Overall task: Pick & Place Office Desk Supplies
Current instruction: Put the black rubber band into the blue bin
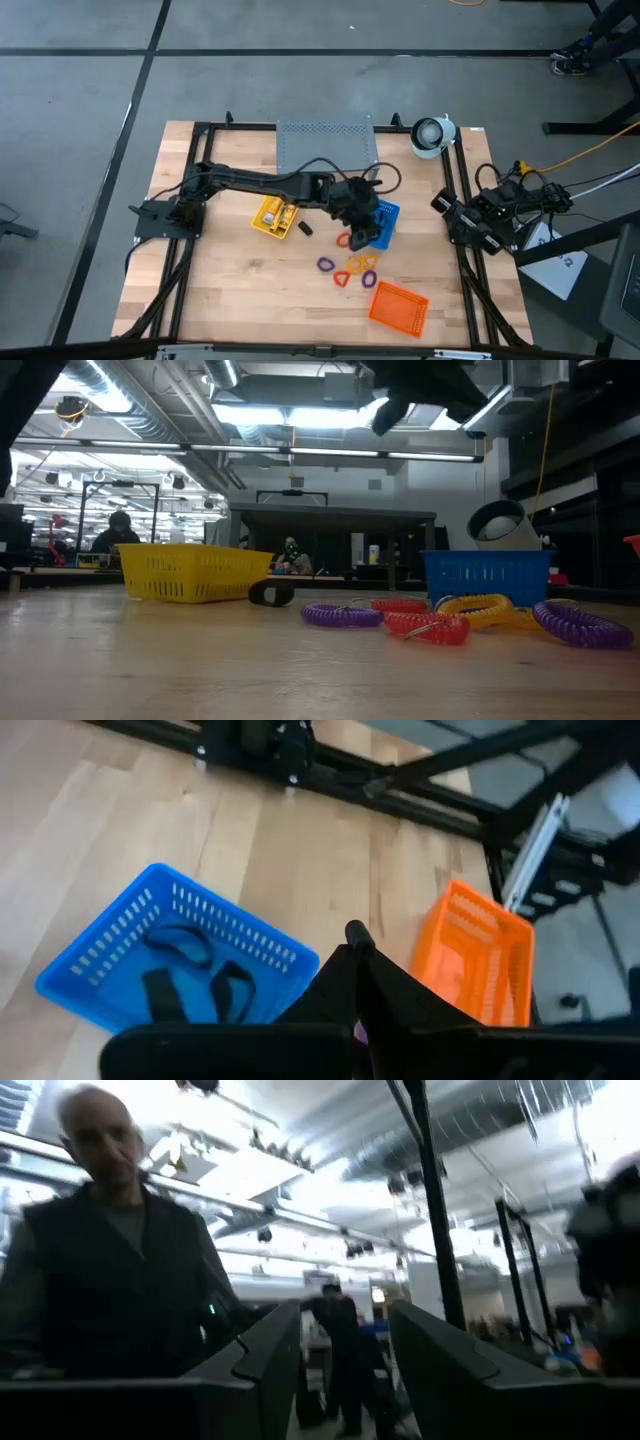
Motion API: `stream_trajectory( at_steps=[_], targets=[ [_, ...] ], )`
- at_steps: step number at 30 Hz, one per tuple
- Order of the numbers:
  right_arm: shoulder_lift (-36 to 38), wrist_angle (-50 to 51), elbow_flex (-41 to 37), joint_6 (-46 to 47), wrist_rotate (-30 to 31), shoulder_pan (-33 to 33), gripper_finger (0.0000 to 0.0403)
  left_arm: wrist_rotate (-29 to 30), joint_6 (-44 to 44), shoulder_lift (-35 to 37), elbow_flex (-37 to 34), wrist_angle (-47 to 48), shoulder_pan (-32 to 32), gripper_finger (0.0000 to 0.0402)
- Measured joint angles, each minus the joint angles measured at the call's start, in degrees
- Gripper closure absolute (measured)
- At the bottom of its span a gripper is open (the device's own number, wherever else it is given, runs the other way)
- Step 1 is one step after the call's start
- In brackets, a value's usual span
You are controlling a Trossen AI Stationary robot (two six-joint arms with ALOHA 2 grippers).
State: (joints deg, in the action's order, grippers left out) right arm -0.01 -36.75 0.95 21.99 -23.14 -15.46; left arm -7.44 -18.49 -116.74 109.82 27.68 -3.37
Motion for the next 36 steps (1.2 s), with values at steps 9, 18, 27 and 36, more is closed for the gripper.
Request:
stream_trajectory(
  at_steps=[9, 18, 27, 36],
  targets=[
    [0.0, 2.2, 0.0, -2.4, 2.2, 0.0, 0.0243, -0.9, -2.8, -7.3, -0.1, -11.3, 0.5, 0.0398],
    [0.0, -1.6, 0.0, -7.5, 4.0, 0.0, 0.0243, -1.7, -7.3, -15.7, -0.1, -13.7, 1.3, 0.0398],
    [0.0, -2.3, 0.0, -6.3, 2.8, 0.0, 0.0243, -0.9, -6.4, -17.1, -0.1, -11.8, 2.7, 0.0396],
    [0.0, -2.3, 0.0, -5.7, 2.5, 0.0, 0.0243, -1.0, -8.6, -17.1, 0.0, -11.0, 5.1, 0.0311]
  ],
)
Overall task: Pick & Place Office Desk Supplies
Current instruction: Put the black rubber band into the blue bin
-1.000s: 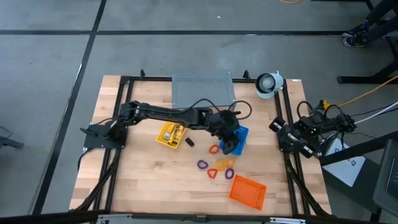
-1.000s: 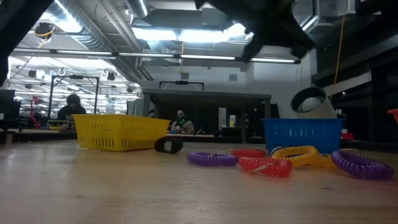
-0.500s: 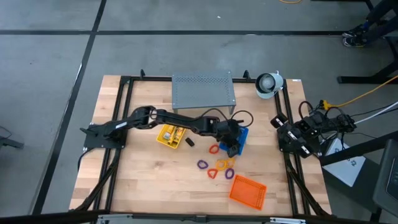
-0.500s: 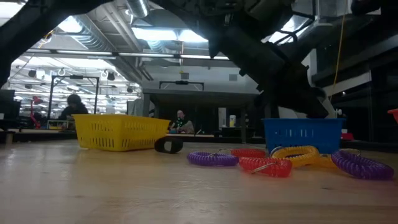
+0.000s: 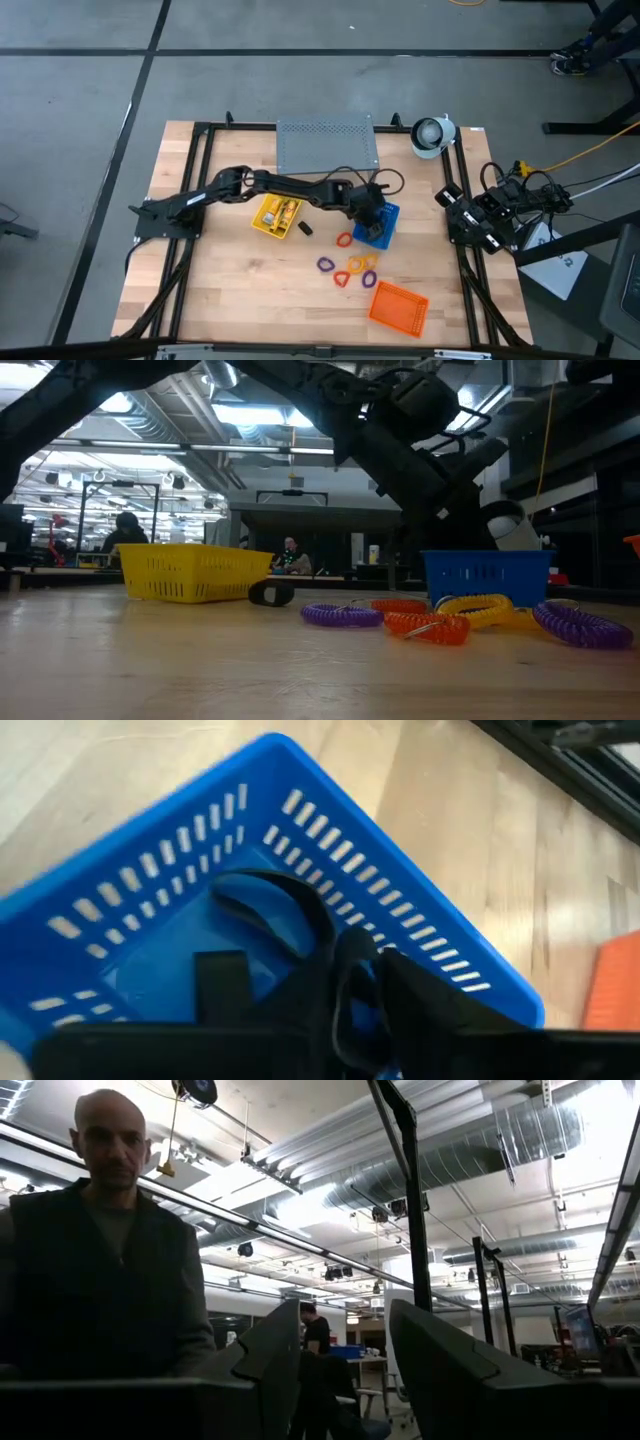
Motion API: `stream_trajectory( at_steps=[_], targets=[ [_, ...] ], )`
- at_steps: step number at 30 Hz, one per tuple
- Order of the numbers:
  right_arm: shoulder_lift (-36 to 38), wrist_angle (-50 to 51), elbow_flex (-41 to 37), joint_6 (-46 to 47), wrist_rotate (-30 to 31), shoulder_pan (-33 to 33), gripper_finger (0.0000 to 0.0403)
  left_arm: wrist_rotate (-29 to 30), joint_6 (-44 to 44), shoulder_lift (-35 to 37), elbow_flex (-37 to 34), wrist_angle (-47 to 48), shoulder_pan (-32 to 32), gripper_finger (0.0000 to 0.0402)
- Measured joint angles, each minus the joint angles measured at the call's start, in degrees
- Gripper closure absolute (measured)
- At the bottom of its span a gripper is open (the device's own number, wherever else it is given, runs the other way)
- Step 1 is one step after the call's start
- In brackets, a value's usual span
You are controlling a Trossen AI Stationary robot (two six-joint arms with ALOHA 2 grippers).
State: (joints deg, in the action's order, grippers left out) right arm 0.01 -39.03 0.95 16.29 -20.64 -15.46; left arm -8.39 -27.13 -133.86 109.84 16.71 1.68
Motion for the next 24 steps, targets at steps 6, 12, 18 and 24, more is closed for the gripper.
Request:
stream_trajectory(
  at_steps=[6, 12, 18, 24],
  targets=[
    [0.0, 0.0, 0.0, 0.0, 0.0, 0.0, 0.0243, -1.0, 0.6, 1.2, 0.5, -0.5, 0.4, 0.0245],
    [0.0, 0.0, 0.0, 1.3, 0.0, 0.0, 0.0243, -4.7, 2.1, 3.6, 0.4, 2.1, -0.1, 0.0219],
    [0.0, 0.4, 0.0, 1.4, -1.4, 0.0, 0.0243, -4.4, 16.8, 10.1, 0.6, 23.0, -1.9, 0.0231],
    [0.0, 0.5, 0.0, 0.8, -1.3, 0.0, 0.0243, -1.4, 33.8, 12.6, 0.4, 42.3, -5.9, 0.0243]
  ],
)
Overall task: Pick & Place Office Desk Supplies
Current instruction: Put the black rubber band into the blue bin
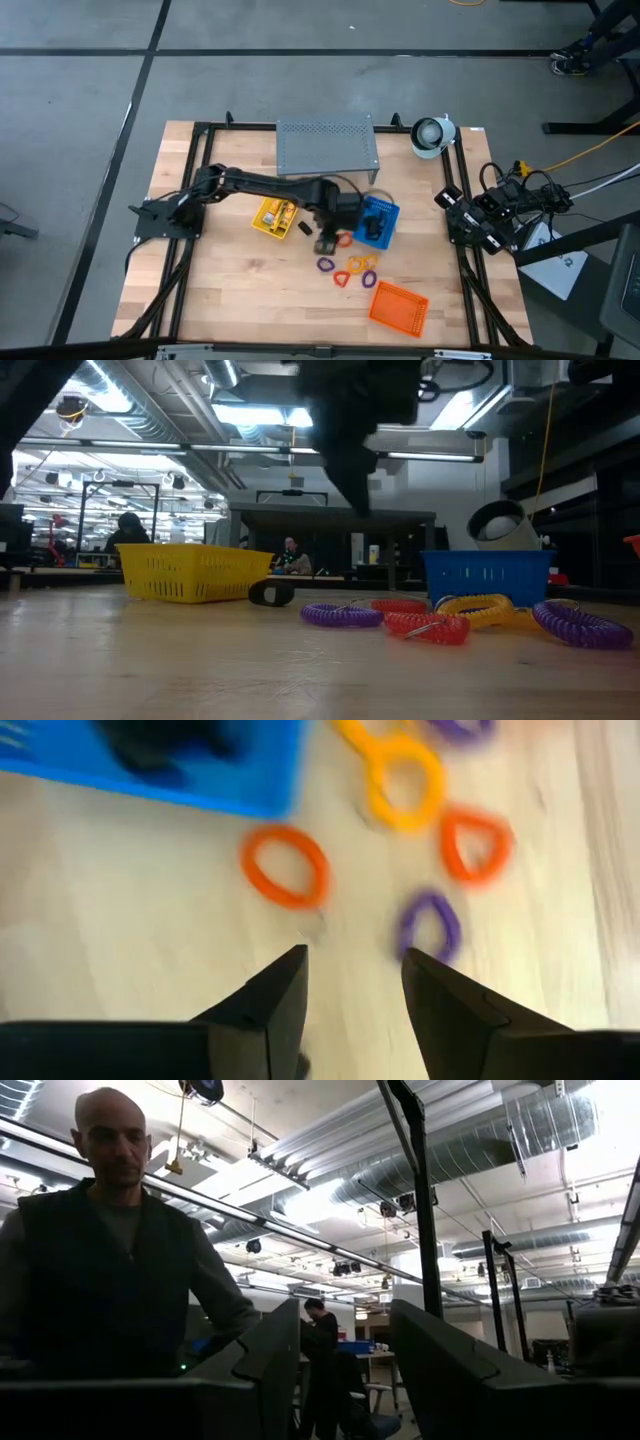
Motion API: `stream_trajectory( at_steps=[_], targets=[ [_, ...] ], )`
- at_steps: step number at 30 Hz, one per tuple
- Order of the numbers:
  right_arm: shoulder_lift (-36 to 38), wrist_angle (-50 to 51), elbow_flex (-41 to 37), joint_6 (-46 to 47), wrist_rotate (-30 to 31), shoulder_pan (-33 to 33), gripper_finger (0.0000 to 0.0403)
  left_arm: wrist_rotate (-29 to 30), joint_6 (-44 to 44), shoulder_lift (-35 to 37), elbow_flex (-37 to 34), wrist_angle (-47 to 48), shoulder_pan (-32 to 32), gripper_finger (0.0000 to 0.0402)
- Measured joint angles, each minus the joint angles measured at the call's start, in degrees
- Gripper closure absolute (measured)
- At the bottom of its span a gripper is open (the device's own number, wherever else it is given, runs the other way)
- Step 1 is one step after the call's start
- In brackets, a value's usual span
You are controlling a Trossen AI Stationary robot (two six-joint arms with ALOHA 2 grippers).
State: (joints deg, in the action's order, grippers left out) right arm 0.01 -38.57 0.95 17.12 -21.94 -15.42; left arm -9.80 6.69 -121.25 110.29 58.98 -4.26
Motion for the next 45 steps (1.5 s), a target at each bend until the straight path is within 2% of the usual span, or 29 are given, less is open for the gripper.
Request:
stream_trajectory(
  at_steps=[4, 9, 14, 17, 26, 31, 37, 45],
  targets=[
    [0.0, 0.0, 0.0, 0.4, 0.0, 0.0, 0.0243, 5.0, 5.0, -0.5, -1.0, 4.2, -2.3, 0.0240],
    [0.0, 0.0, 0.0, 0.7, 0.0, 0.0, 0.0243, 5.9, 5.1, -0.6, -3.8, 5.2, -2.6, 0.0216],
    [0.0, 0.0, 0.0, 2.0, 0.0, 0.0, 0.0243, 11.2, 6.8, -0.6, -7.0, 5.6, -2.3, 0.0192],
    [0.0, 0.0, 0.0, 2.0, 0.0, 0.0, 0.0243, 11.7, 8.0, -0.6, -8.8, 5.7, -2.0, 0.0185],
    [0.0, 0.0, 0.0, 3.5, -0.1, 0.0, 0.0243, 12.7, 8.0, -0.6, -16.2, 3.3, -1.1, 0.0194],
    [0.0, 0.1, 0.0, 3.5, -0.1, 0.0, 0.0243, 14.3, 7.5, -0.6, -17.2, 0.7, -1.1, 0.0206],
    [0.0, 0.2, 0.0, 3.4, 0.0, 0.0, 0.0243, 15.7, 7.5, -0.6, -17.3, -2.4, -0.8, 0.0249],
    [0.0, 0.4, 0.0, 3.4, 0.0, 0.0, 0.0243, 14.2, 1.9, -0.6, -17.3, -3.9, 1.5, 0.0386]
  ],
)
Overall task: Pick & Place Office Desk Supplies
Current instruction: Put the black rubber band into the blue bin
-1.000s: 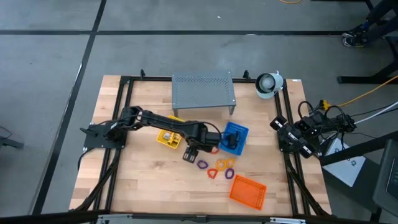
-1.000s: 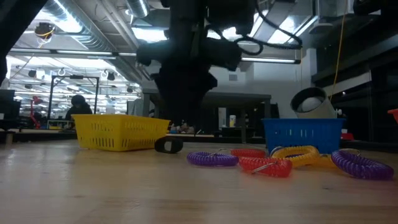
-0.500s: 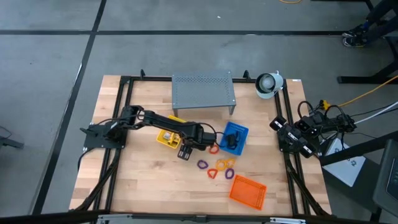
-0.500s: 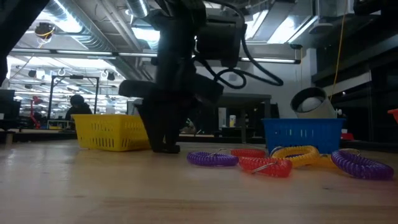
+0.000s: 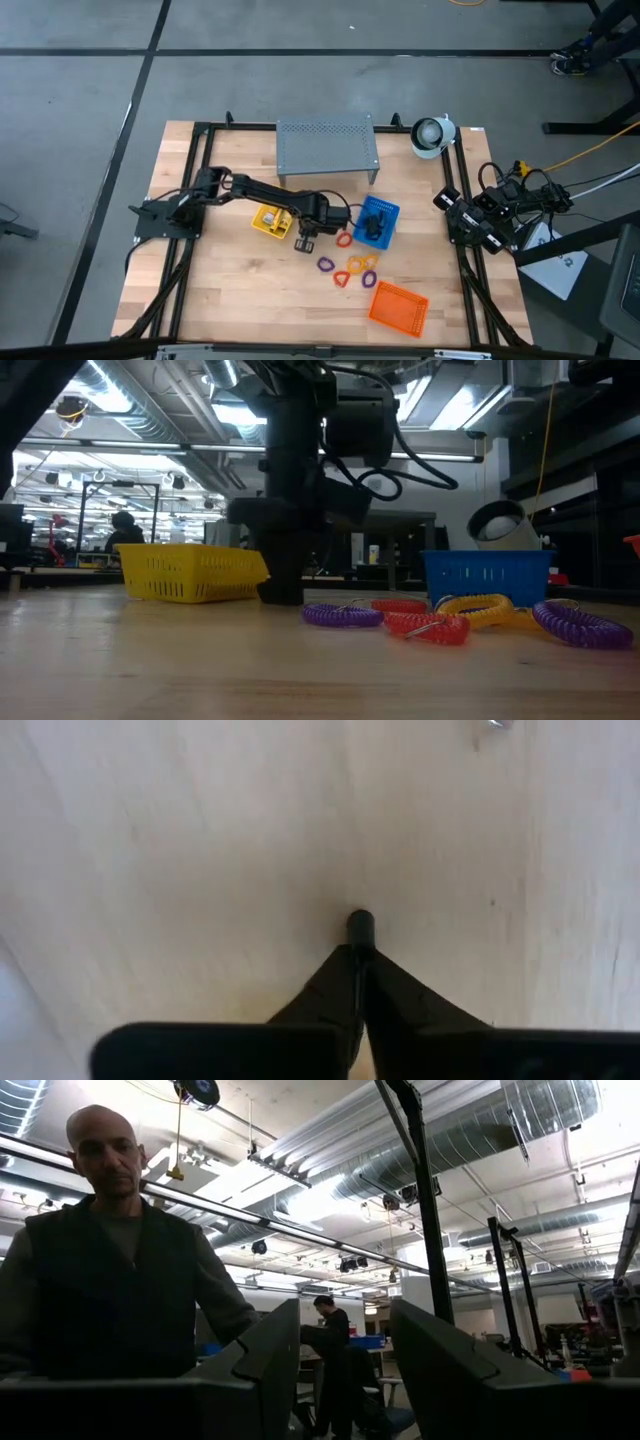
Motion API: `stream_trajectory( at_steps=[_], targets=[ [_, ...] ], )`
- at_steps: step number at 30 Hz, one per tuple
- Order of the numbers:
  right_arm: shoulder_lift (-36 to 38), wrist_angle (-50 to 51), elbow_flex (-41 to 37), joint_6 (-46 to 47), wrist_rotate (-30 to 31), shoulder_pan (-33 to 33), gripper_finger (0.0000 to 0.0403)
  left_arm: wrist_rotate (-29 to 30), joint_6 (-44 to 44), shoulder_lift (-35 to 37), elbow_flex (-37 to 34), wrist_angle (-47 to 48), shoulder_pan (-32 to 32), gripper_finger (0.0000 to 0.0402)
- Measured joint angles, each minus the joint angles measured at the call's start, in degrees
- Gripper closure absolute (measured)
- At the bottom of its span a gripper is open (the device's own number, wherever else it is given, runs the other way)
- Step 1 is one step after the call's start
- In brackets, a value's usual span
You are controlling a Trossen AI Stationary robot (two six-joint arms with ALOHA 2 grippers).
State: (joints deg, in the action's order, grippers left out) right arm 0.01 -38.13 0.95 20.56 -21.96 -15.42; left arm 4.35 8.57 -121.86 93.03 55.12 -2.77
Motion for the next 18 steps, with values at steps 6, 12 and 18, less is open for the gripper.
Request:
stream_trajectory(
  at_steps=[6, 12, 18],
  targets=[
    [0.0, 0.0, 0.0, 0.0, 0.0, 0.0, 0.0243, -9.8, -10.2, 0.2, 1.2, -2.9, 1.9, 0.0396],
    [0.0, 0.0, 0.0, -0.2, 0.0, 0.0, 0.0243, -13.1, -16.8, 0.3, 9.5, -11.8, 2.2, 0.0397],
    [0.0, 0.0, 0.0, -0.2, 0.0, 0.0, 0.0243, -13.6, -23.5, 0.4, 14.5, -32.5, 3.4, 0.0398]
  ],
)
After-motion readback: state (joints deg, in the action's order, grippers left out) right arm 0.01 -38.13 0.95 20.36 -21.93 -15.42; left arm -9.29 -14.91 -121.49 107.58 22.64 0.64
